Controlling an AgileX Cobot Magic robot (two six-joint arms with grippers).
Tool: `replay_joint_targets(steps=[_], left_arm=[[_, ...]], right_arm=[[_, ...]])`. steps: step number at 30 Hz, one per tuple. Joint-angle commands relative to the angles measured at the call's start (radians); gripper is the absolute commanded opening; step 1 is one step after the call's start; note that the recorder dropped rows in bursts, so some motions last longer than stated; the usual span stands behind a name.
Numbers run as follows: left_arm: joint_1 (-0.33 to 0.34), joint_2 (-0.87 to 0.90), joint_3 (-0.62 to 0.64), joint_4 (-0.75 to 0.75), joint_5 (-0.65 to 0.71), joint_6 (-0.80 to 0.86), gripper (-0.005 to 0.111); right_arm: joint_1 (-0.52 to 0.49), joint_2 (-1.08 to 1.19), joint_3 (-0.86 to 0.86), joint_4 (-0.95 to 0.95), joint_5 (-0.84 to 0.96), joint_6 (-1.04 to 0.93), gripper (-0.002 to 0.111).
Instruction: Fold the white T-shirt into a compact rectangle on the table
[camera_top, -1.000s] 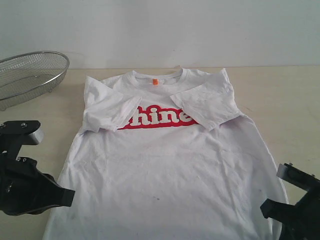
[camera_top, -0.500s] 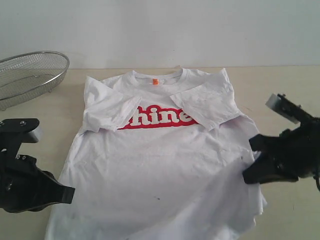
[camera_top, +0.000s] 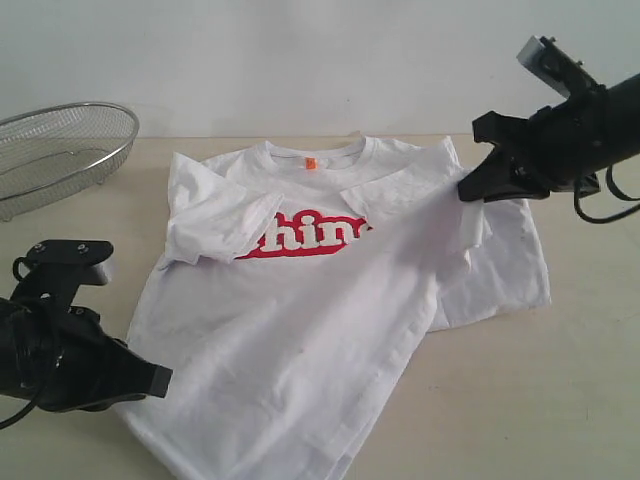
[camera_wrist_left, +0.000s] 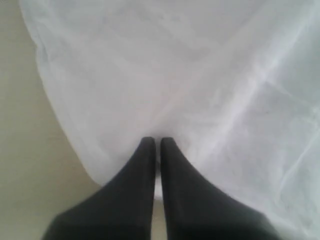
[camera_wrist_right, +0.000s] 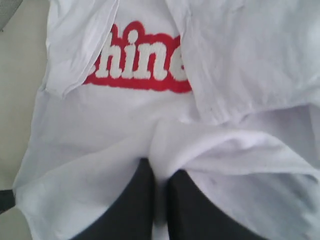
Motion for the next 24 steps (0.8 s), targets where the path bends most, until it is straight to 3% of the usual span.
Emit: replay_joint_targets(steps=[1, 14, 21, 24], left_arm=[[-0.005, 0.0, -0.016, -0.003, -0.011, 0.008, 0.005], [-0.005, 0.0, -0.025, -0.007, -0.04, 0.008, 0.005], [-0.005, 0.0, -0.025, -0.007, -0.048, -0.006, 0.005], [-0.005, 0.0, -0.025, -0.007, -0.048, -0.008, 0.005]], right_arm=[[0.014, 0.117, -0.162, 0.021, -0.021, 0.001, 0.0], [0.058, 0.479, -0.743, -0.024, -0.034, 0.216, 0.0], [0.071, 0.633, -0.919, -0.085, -0.048, 0.27, 0.001], [0.069, 0.671, -0.949, -0.087, -0.068, 0.262, 0.015]])
